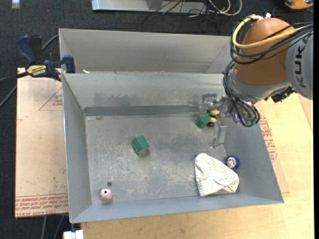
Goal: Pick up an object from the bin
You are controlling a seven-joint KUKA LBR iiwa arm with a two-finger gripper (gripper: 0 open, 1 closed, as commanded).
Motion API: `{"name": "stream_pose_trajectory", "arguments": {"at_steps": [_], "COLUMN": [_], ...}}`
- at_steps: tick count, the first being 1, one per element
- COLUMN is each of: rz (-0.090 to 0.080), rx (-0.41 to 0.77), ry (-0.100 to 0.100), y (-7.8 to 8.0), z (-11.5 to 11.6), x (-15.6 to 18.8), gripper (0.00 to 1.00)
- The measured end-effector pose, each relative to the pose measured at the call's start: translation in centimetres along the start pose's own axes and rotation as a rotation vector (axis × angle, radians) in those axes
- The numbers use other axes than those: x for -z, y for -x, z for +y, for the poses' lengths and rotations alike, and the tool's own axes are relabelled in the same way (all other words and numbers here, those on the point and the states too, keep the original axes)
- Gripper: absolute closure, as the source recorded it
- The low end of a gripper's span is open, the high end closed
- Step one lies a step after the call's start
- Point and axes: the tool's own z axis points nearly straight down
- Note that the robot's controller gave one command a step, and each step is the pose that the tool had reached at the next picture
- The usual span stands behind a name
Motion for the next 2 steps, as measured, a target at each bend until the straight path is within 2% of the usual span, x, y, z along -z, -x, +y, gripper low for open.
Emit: {"name": "stream_pose_trajectory", "arguments": {"at_steps": [1, 2], "rz": [-0.008, -0.006], "rx": [0.002, 0.292], "ry": [-0.001, 0.000], "y": [0.1, -4.7], "z": [0.0, -5.3], "x": [0.5, -8.7], "gripper": [0.00, 0.00]}}
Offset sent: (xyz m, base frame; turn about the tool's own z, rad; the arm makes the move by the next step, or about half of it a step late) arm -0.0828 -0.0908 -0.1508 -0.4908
